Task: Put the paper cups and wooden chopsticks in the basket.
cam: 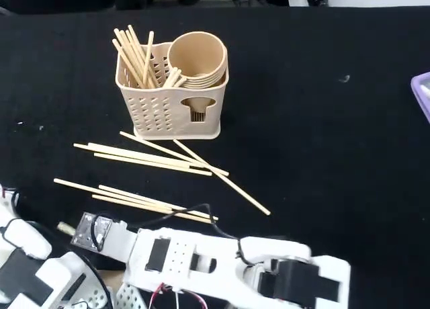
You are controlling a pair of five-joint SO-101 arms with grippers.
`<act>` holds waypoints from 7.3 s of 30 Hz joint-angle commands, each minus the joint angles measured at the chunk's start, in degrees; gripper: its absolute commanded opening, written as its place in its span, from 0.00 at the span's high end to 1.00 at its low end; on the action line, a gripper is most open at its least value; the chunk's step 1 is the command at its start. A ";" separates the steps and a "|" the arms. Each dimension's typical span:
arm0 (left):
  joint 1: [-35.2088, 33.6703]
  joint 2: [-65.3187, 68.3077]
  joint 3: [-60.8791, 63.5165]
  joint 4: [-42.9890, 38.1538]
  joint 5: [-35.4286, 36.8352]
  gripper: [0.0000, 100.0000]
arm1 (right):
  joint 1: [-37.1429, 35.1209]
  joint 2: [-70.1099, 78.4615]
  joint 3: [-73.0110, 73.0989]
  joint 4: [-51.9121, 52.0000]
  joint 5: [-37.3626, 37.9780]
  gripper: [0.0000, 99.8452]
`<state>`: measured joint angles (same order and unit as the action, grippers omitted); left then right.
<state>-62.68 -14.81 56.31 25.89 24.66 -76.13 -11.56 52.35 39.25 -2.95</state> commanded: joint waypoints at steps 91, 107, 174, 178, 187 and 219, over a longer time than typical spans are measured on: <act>25.89 -0.97 -1.98 5.89 -21.80 0.81 | 42.73 -10.24 -23.60 -44.66 0.88 0.79; 25.89 -0.53 -2.07 5.98 -21.89 0.81 | 38.33 -33.54 -27.56 -10.29 0.79 0.90; 25.80 -0.70 -2.07 5.71 -21.89 0.81 | 34.55 -30.37 9.63 9.14 20.22 0.99; 25.80 -0.70 -2.15 5.63 -21.89 0.81 | 33.41 -39.60 9.80 8.79 20.13 0.99; 25.80 -0.70 -2.15 5.63 -21.89 0.81 | 32.79 -55.69 2.95 -0.70 20.13 0.99; 25.71 -0.97 -2.15 5.63 -21.89 0.81 | 41.14 -5.14 -19.38 -51.69 8.09 0.99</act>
<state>-37.54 -14.81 55.08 31.69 3.47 -36.66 -16.92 36.79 -10.95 6.02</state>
